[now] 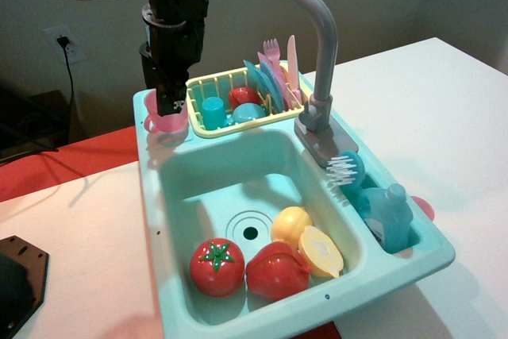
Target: Put cup from counter to sink
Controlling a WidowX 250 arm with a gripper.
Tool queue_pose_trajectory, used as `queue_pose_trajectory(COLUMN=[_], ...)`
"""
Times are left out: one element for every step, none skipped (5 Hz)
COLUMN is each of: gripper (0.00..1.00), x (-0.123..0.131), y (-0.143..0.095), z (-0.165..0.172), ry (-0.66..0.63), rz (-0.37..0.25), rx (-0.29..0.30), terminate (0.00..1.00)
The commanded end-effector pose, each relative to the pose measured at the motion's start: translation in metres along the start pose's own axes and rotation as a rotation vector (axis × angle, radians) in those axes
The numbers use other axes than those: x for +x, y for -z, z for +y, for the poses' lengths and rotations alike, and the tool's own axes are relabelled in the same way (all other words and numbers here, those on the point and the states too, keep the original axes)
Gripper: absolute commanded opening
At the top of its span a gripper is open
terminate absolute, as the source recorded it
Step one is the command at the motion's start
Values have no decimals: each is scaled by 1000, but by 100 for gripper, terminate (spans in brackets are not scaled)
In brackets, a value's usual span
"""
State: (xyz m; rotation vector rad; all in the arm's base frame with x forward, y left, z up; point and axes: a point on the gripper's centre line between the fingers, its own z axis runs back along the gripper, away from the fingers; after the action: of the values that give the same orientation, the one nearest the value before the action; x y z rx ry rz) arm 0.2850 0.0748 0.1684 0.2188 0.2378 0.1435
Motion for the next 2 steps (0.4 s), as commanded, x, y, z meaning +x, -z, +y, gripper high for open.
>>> queue_pose_trajectory(gripper=[100,100], x=[0,5], y=[0,6], z=[0,-2], ry=[0,-10], rz=[0,3], rx=[0,0], terminate=[0,0])
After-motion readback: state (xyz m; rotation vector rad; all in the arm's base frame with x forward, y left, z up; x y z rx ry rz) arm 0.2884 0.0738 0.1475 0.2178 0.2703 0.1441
